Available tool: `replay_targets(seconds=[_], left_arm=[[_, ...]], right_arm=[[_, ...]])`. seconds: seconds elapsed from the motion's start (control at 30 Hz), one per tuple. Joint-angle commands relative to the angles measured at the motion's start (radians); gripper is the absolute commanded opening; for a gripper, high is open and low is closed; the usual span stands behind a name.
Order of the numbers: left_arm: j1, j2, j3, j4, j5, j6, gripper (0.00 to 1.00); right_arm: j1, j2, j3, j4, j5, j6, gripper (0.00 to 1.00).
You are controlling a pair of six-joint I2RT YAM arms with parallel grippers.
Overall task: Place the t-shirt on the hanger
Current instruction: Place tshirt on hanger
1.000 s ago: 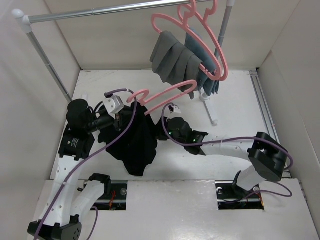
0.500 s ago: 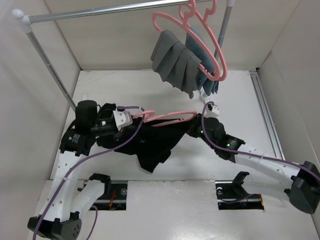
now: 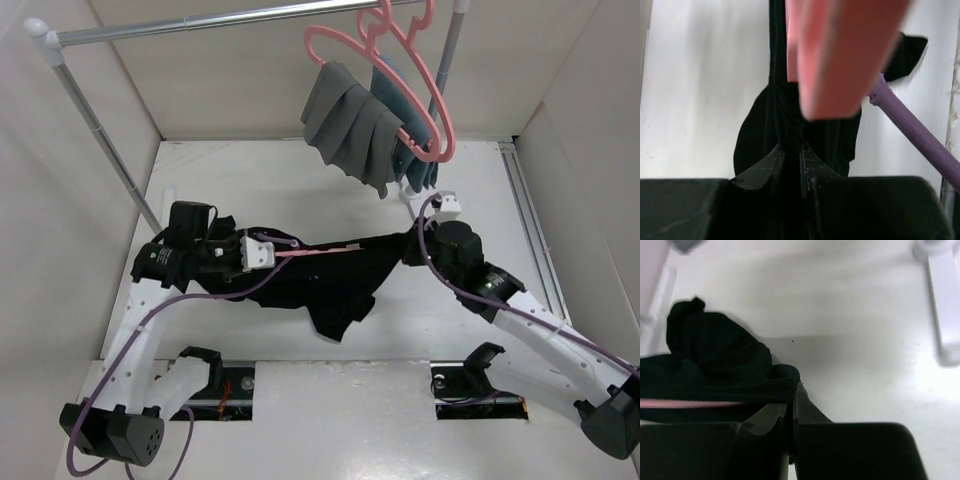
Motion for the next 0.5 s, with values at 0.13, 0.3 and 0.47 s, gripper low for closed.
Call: replay_targets(seconds=[0.13,0.3,0.47], left_arm=[[-0.034,0.008,0.04,-0.102,0.038,0.271,0.0],[-0.057,0.098,0.138,-0.264,0.187,0.435,0.0],[-0.057,0.098,0.149,-0.28,0.21,0.413,0.0]], right_arm=[[0.076,0.201,0.282,0.038,-0.252,-0.55,0.0],[0.11,0.361,0.462,-0.029,-0.466,-0.695,0.03],[0.11,0.459,0.562,-0.256,-0.489,-0.79,0.49]])
